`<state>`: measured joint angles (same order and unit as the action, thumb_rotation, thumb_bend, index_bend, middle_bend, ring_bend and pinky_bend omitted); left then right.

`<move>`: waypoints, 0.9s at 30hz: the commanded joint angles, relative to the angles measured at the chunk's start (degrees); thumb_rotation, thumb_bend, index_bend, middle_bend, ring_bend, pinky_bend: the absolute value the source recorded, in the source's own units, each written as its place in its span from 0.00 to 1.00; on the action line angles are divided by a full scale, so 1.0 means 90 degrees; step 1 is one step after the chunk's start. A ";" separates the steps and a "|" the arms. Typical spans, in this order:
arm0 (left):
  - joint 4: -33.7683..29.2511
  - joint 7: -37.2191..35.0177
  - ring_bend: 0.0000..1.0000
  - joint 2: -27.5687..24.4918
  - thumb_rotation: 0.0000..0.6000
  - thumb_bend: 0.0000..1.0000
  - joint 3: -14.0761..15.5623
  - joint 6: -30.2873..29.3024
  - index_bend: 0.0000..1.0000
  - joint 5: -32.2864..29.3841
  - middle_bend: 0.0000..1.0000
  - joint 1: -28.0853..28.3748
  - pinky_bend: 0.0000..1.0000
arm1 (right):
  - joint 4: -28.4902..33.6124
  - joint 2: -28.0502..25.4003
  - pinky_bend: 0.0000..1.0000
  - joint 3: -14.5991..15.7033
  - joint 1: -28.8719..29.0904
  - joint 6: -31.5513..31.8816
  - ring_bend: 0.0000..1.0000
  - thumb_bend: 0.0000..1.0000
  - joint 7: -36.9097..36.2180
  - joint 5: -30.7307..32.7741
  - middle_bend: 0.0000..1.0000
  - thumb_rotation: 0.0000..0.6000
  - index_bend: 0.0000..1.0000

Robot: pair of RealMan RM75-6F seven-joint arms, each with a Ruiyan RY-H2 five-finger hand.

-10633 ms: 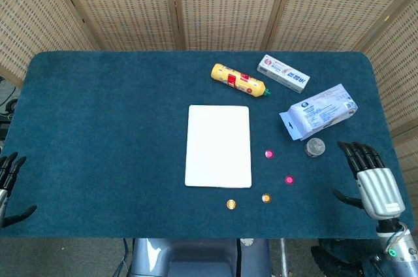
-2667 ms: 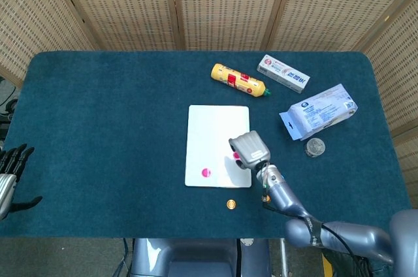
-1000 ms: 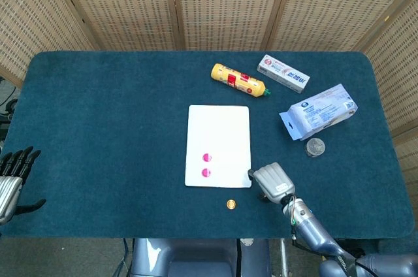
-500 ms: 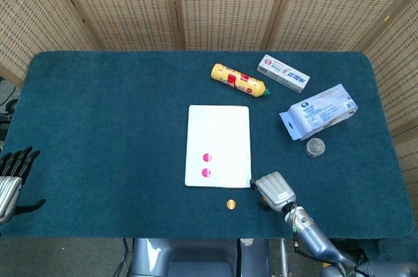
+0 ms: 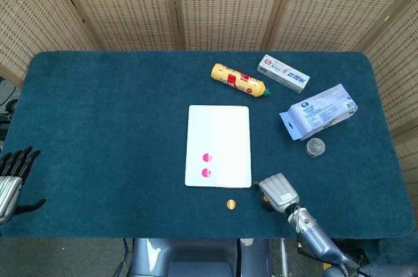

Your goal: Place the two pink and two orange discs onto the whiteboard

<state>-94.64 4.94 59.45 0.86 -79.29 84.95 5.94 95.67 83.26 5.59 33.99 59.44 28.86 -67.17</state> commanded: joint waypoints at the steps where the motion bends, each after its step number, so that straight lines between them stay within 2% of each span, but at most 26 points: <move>1: 0.0003 -0.0002 0.00 0.0002 1.00 0.00 -0.0002 -0.0004 0.00 -0.0004 0.00 -0.0002 0.00 | -0.0056 0.0015 1.00 -0.0021 -0.0022 -0.0051 0.94 0.31 -0.0007 0.0008 1.00 1.00 0.42; 15: 0.0002 0.0032 0.00 0.0013 1.00 0.00 -0.0007 0.0039 0.00 -0.0040 0.00 0.0015 0.00 | -0.0321 -0.0002 1.00 -0.0053 -0.0170 -0.0232 0.94 0.31 -0.0151 -0.0075 1.00 1.00 0.42; 27: -0.0004 0.0067 0.00 0.0025 1.00 0.00 -0.0003 0.0058 0.00 -0.0058 0.00 0.0019 0.00 | -0.0540 0.0007 1.00 -0.0082 -0.0284 -0.0374 0.94 0.36 -0.0357 -0.0190 1.00 1.00 0.56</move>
<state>-94.67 5.54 59.67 0.83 -78.77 84.43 6.12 90.90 83.33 4.89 31.54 56.09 25.85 -68.71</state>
